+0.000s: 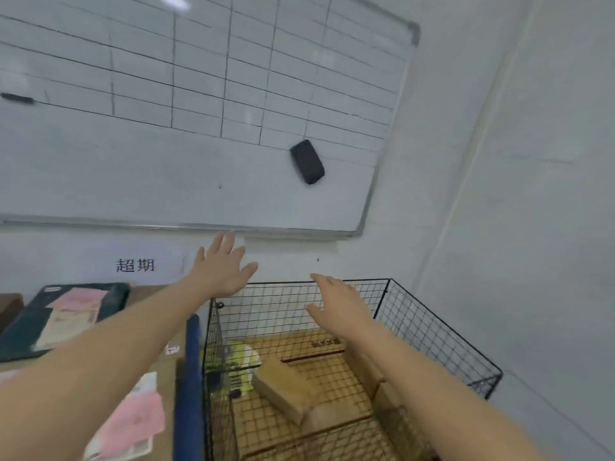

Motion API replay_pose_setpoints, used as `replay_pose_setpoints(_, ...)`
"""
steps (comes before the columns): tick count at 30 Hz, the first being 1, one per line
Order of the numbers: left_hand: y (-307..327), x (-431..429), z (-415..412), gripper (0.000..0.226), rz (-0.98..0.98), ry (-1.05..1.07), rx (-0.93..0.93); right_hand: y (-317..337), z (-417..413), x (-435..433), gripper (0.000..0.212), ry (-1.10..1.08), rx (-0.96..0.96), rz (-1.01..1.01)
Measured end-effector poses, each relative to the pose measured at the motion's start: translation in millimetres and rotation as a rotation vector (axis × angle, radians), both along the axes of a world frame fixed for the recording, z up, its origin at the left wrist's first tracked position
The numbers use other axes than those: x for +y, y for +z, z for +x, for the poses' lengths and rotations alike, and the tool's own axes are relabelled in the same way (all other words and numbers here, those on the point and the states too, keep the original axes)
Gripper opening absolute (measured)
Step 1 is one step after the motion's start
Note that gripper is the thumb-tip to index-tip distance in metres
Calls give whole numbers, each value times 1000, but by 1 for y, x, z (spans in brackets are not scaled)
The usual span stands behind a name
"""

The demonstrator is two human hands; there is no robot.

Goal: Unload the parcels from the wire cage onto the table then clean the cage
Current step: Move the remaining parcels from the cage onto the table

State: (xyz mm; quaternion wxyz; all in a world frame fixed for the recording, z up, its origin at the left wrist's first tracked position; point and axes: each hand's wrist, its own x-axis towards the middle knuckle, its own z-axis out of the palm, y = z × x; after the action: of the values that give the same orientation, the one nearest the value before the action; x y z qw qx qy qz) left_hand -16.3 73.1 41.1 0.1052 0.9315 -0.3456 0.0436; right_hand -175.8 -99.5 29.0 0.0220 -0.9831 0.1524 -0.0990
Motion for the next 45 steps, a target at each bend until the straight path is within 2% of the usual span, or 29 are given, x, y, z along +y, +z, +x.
replay_pose_setpoints(7, -7, -128, -19, 64, 38, -132, 44, -27, -40, -133, 70, -236, 94, 14)
replay_pose_setpoints(11, -25, -192, -16, 65, 90, -176, 36, -52, -30, -189, 69, -237, 182, -34)
replay_pose_setpoints(17, -71, -266, 2, 67, 172, -133, 149, -98, -13, -263, 74, -237, 332, 137)
replay_pose_setpoints(20, -93, -285, -3, 68, 226, -126, 126, -118, 3, -285, 68, -251, 398, 129)
replay_pose_setpoints(25, -113, -317, -16, 62, 220, -75, -55, -154, 45, -321, 53, -104, 459, -57)
replay_pose_setpoints(29, -138, -316, -33, 72, 237, -19, -138, -178, 66, -333, 52, 41, 474, -74)
replay_pose_setpoints(32, -160, -326, -47, 72, 293, -134, -155, -198, 78, -342, 52, 114, 460, -53)
replay_pose_setpoints(35, -187, -342, -55, 73, 376, -154, -53, -211, 77, -347, 47, 169, 371, -46)
replay_pose_setpoints(37, -206, -355, -54, 74, 437, -147, 16, -216, 73, -353, 55, 168, 345, -56)
replay_pose_setpoints(39, -220, -368, -57, 75, 473, -129, 159, -222, 66, -358, 64, 113, 400, 12)
replay_pose_setpoints(42, -232, -389, -62, 78, 450, -63, 410, -229, 60, -360, 65, 17, 508, 83)
replay_pose_setpoints(45, -243, -406, -66, 81, 411, -2, 672, -231, 59, -355, 82, -35, 598, 130)
